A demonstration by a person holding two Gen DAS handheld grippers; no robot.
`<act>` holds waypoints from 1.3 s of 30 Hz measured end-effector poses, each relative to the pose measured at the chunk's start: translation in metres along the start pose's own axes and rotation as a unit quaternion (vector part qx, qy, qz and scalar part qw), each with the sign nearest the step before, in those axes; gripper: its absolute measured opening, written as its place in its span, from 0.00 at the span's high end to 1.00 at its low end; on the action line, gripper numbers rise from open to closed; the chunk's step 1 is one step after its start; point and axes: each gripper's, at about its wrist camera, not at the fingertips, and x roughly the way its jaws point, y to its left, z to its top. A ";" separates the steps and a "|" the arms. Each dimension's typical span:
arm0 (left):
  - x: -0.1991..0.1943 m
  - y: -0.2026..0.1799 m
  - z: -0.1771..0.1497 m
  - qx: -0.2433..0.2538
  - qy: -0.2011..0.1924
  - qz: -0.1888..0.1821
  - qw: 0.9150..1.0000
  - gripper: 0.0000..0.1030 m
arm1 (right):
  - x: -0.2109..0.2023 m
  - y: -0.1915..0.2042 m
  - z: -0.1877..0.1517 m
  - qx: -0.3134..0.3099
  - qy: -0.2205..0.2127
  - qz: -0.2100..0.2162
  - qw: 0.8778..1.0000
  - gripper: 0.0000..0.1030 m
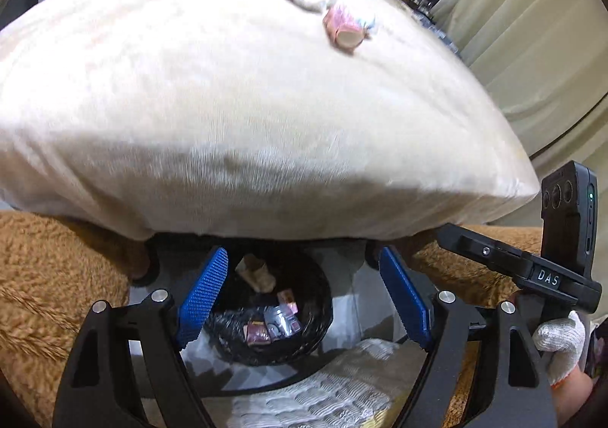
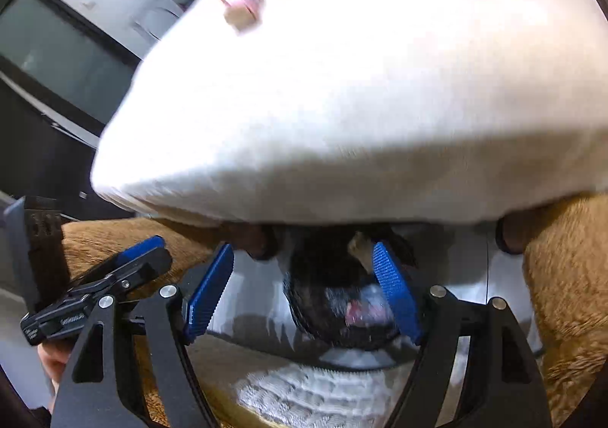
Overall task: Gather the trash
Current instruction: 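Open both tools to drop the cup and paper bag into the bin, then move both open tools back over the remaining trash on the bed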
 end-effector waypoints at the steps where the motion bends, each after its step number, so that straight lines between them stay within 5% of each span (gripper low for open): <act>1: -0.003 -0.002 0.003 0.003 -0.008 -0.003 1.000 0.23 | -0.006 0.002 0.003 -0.008 -0.012 0.002 1.000 0.26; 17: -0.021 -0.037 0.075 0.057 -0.068 -0.017 0.996 0.23 | -0.071 0.020 0.084 -0.111 -0.129 0.001 0.985 0.26; 39: 0.078 -0.067 0.182 0.076 -0.012 0.049 0.996 0.24 | -0.078 -0.008 0.172 -0.143 -0.132 -0.001 0.981 0.21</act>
